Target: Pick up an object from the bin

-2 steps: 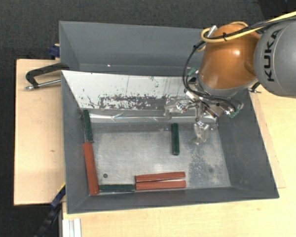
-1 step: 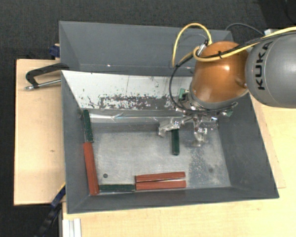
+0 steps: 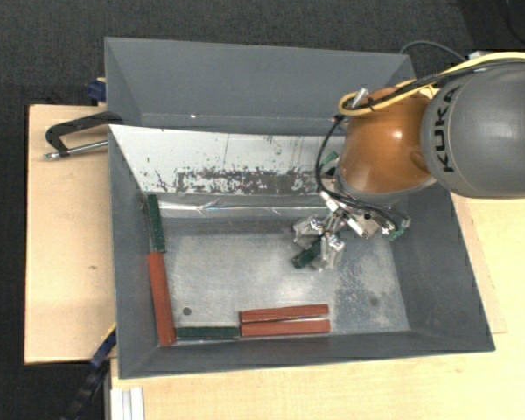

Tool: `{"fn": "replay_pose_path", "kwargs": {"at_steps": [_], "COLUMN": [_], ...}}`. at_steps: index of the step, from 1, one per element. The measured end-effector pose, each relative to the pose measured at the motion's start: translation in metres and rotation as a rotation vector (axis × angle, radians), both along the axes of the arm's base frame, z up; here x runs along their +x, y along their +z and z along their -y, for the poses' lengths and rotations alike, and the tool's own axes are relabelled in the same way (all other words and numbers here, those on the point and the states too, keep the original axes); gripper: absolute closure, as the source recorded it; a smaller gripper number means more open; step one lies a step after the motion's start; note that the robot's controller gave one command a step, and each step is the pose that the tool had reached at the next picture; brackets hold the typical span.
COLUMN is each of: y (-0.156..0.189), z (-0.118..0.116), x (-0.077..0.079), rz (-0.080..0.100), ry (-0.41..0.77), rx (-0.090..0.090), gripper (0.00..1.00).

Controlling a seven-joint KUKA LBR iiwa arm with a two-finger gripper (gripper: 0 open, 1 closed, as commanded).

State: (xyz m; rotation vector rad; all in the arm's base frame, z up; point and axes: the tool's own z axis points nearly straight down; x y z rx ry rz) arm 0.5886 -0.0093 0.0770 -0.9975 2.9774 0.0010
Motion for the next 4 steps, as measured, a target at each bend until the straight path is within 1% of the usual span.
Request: {"fn": "replay_pose_path", "kwargs": {"at_steps": [2,3,4], "y": [0.001,0.005,0.011], "z": [0.0,0.0,-0.001], "x": [-0.002,-0.001,-0.001], "rz": [-0.001,0.002,0.002], "ry": [-0.233,-0.29,-0.286], "rx": [0.0,0.001,0.002], "gripper": [1.0,1.0,1.0]}}
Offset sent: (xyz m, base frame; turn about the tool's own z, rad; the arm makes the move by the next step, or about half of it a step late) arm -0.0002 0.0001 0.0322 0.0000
